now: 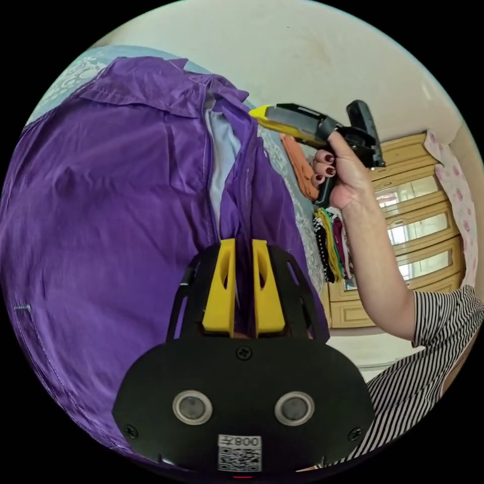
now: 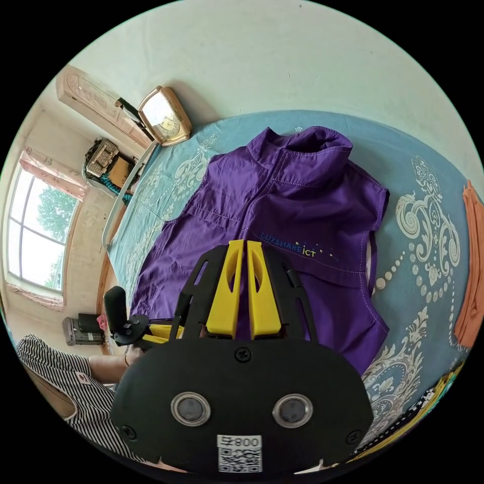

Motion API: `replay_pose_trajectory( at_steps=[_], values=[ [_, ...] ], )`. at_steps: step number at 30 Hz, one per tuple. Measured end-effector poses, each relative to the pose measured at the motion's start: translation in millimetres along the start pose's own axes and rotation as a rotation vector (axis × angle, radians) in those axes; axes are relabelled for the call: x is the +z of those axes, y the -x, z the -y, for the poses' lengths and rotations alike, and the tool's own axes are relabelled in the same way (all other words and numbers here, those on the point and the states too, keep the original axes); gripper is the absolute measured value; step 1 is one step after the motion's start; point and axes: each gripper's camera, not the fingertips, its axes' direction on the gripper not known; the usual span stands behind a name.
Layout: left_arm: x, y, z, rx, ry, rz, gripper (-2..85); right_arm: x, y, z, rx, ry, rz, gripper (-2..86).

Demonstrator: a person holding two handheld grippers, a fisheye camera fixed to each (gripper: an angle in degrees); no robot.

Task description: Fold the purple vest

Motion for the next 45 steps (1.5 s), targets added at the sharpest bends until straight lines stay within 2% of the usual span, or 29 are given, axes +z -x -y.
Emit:
replay_pose_trajectory(
  at_steps=[4,8,14,21,24,31,37,42,45],
  values=[
    [6.4,28.9,4.9,-0.085,-0.04,-0.249,3.1,-1.9,0.6,3.2,-0.011,-0.024,-0.016,1.0],
    [-1.9,51.3,1.6,-0.124,-0.066,-0.223,3.8,22.5,-2.9,13.3,0.001,-0.004,-0.029,1.2],
    [-15.5,70.0,-7.8,-0.123,-0.071,-0.231,6.2,93.0,-5.1,25.2,0.007,0.144,-0.094,2.5],
    [-12.2,67.3,-26.2,-0.038,0.024,-0.147,6.6,58.6,-19.8,22.5,-0.013,-0.008,-0.073,4.4],
    [-2.2,65.2,-32.7,-0.003,0.095,-0.116,6.4,50.4,-33.9,36.7,0.007,-0.085,-0.127,4.9],
    [14.1,83.4,-20.6,0.022,0.131,-0.102,4.5,97.2,-94.7,107.3,0.145,-0.023,-0.163,1.6],
    [20.7,104.4,-5.2,0.023,0.121,-0.124,3.6,123.9,-92.5,151.2,0.108,0.029,-0.299,0.3],
    [21.6,112.7,7.6,0.03,0.105,-0.131,3.6,135.8,-99.4,160.1,0.106,0.06,-0.306,0.1],
    [17.8,113.1,15.4,0.058,0.088,-0.12,3.6,123.4,-98.2,153.8,0.101,0.009,-0.305,0.1]
  ],
)
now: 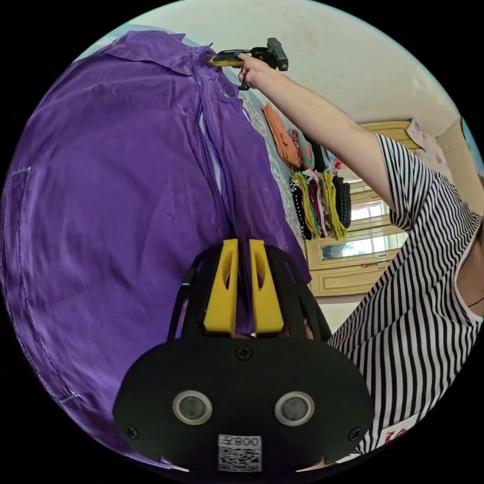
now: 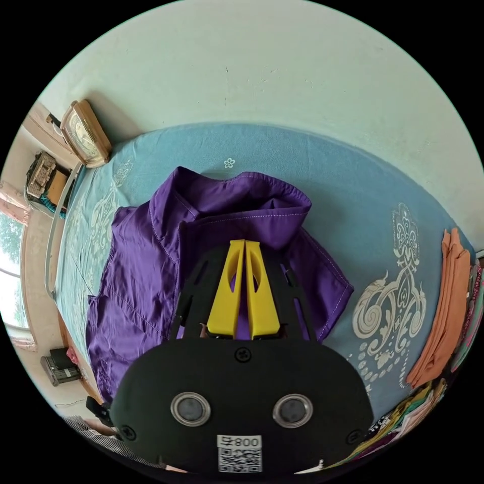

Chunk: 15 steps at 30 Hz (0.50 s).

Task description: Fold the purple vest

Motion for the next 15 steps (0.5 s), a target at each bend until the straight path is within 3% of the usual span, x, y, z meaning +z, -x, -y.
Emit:
replay_pose_trajectory(
  at_steps=[6,12,15],
  values=[
    [-21.2,6.0,22.4,0.061,-0.099,0.029,3.3,-46.9,-28.1,-47.5,0.002,-0.162,0.061,0.1],
    [-65.3,30.3,113.0,0.183,-0.273,0.165,2.5,-18.9,-65.0,-72.2,0.035,-0.044,0.13,0.0],
    [-82.1,48.3,172.3,0.215,-0.349,0.327,1.9,-1.7,-64.5,-66.6,0.036,-0.017,0.007,0.0]
  ],
)
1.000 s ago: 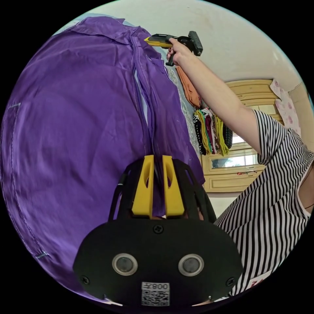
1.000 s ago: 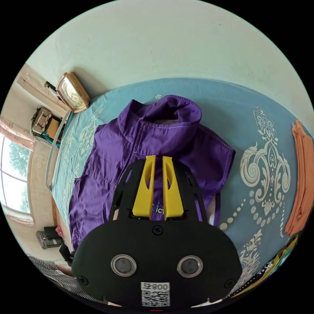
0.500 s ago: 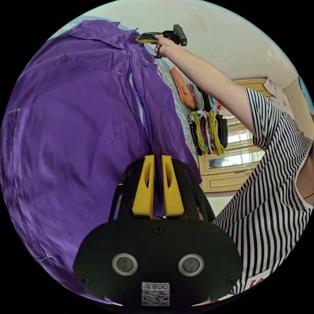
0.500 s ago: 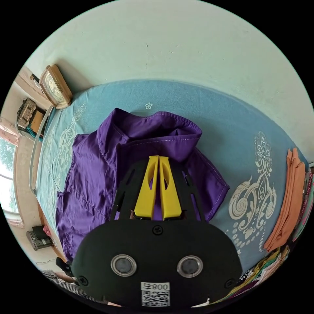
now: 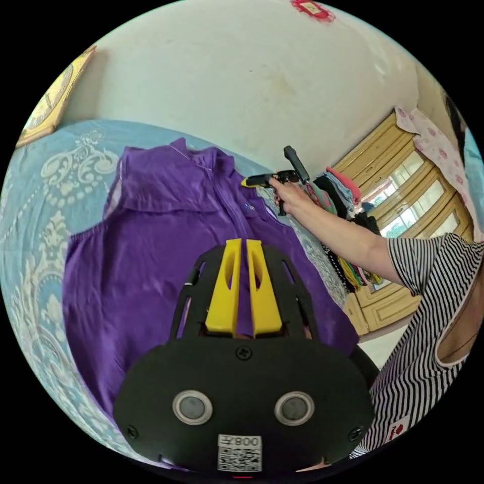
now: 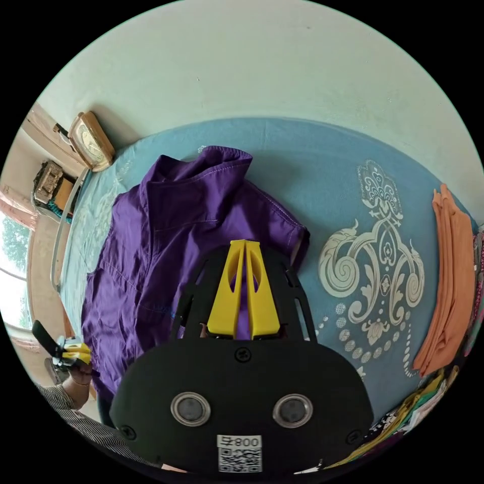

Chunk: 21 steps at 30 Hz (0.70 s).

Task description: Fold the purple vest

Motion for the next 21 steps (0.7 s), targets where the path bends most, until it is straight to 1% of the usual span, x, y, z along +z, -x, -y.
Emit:
replay_pose_trajectory(
  at_steps=[1,5,9,11,12,13,14,16,21],
  values=[
    [6.6,15.4,22.6,0.004,-0.019,0.044,1.7,5.4,-3.9,3.3,0.008,0.005,-0.023,0.0],
    [34.8,66.4,86.6,-0.037,-0.012,0.16,0.9,6.5,-19.7,10.4,0.062,-0.004,0.053,0.0],
    [70.7,114.5,132.9,-0.098,0.051,0.308,0.4,-21.6,-6.4,-9.7,-0.035,-0.104,0.019,0.0],
    [84.3,127.0,143.4,-0.121,0.075,0.4,0.2,-26.5,-14.8,-22.7,-0.009,-0.146,0.003,0.0],
    [96.3,134.2,149.4,-0.118,0.12,0.452,0.2,-20.9,-23.5,-26.1,0.008,-0.13,0.011,0.0],
    [105.3,140.9,154.1,-0.109,0.141,0.457,0.1,-7.7,-33.5,-24.2,0.039,-0.06,0.008,0.0],
    [106.1,143.4,156.3,-0.108,0.126,0.455,0.1,-0.5,-37.9,-22.7,0.051,-0.022,0.003,0.0],
    [116.1,155.7,169.7,-0.11,0.146,0.439,0.1,-0.6,-52.8,-20.2,0.101,-0.057,0.06,0.0],
    [129.3,163.5,184.4,-0.137,0.124,0.486,0.1,-2.9,-56.6,-8.5,0.13,-0.033,0.066,0.0]
  ],
)
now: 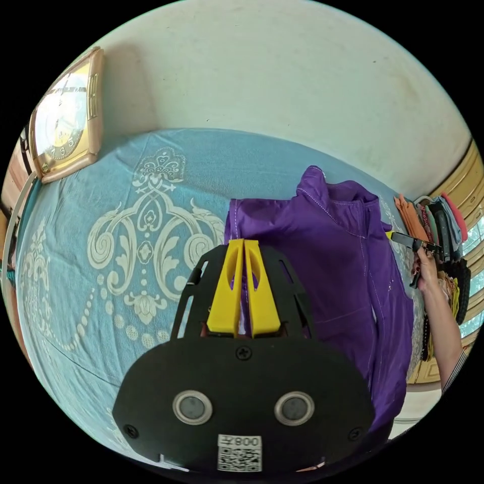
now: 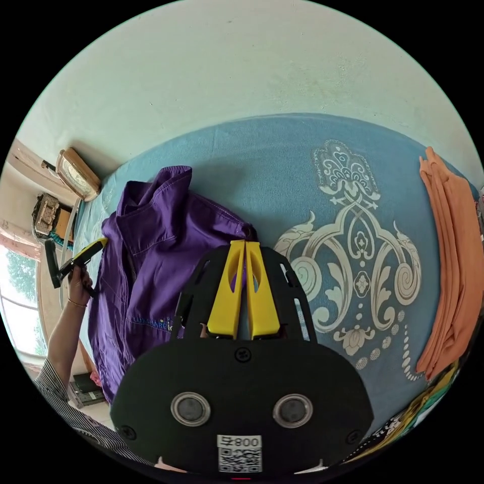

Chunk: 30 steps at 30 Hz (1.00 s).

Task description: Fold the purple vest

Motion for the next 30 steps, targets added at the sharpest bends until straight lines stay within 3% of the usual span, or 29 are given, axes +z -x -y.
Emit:
replay_pose_trajectory(
  at_steps=[9,12,16,22,30],
  values=[
    [-10.0,-22.3,-38.2,0.164,-0.059,-0.1,0.3,-50.0,51.6,-79.5,-0.212,-0.08,0.067,0.1],
    [4.9,-28.2,-25.8,0.157,-0.038,-0.028,0.3,-44.7,81.0,-118.0,-0.305,-0.049,-0.024,0.1],
    [24.5,-31.0,20.8,0.11,-0.066,-0.068,0.3,-20.2,111.1,-129.5,-0.35,0.033,-0.144,0.1],
    [91.5,-33.2,80.0,0.09,0.08,-0.031,0.2,-48.3,131.9,-93.6,-0.37,-0.136,-0.168,0.1],
    [110.1,-45.7,96.2,0.126,0.03,0.023,0.2,-10.0,95.0,-7.0,-0.198,-0.033,-0.186,0.1]
  ],
)
